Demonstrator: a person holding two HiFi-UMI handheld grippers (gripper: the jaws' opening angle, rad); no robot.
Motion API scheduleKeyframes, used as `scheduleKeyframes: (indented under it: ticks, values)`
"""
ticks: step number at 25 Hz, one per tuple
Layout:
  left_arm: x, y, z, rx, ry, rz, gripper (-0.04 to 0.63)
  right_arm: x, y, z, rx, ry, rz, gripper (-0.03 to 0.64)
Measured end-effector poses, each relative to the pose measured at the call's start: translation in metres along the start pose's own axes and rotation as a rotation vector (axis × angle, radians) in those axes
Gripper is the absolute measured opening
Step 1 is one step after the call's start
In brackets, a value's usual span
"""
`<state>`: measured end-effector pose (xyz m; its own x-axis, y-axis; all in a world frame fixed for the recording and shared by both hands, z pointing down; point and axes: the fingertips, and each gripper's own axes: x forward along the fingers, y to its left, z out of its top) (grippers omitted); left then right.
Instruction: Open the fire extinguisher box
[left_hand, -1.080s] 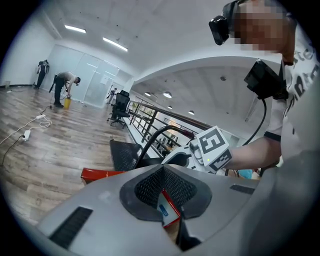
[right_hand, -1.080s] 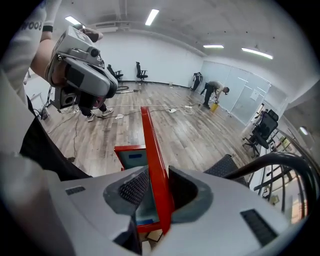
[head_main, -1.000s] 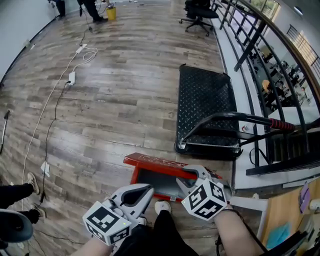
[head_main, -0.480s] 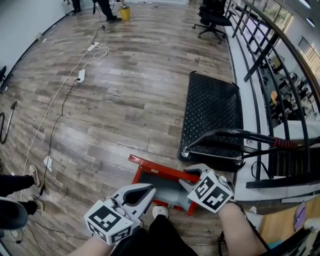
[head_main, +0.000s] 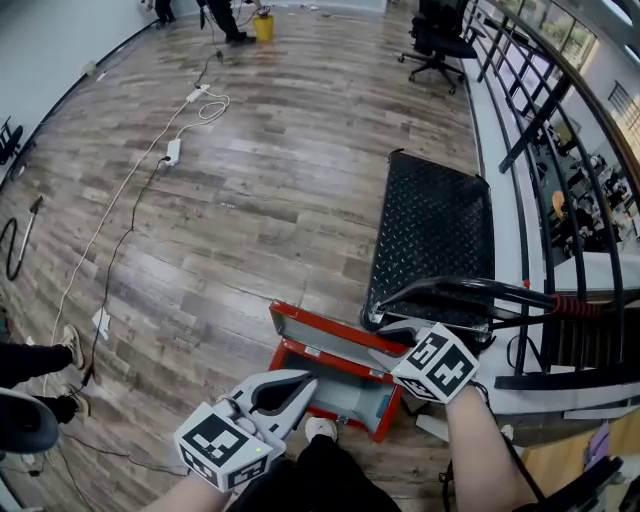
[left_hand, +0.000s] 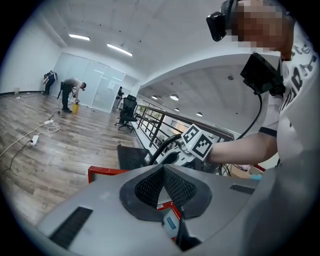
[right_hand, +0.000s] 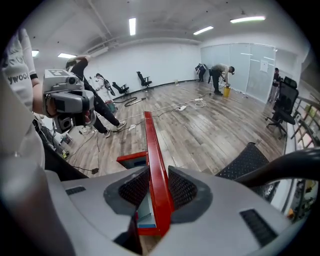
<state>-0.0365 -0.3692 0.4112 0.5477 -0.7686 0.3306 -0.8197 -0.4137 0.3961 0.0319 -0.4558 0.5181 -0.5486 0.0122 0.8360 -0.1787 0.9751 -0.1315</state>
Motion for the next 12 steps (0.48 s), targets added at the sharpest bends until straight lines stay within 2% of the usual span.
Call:
scheduleKeyframes:
  ticks: [12]
  values:
    - [-0.006, 0.021, 0.003, 0.007, 0.055, 0.053, 0.006, 0.012, -0.042, 0.002, 0.083, 0.033, 0.141, 0.117]
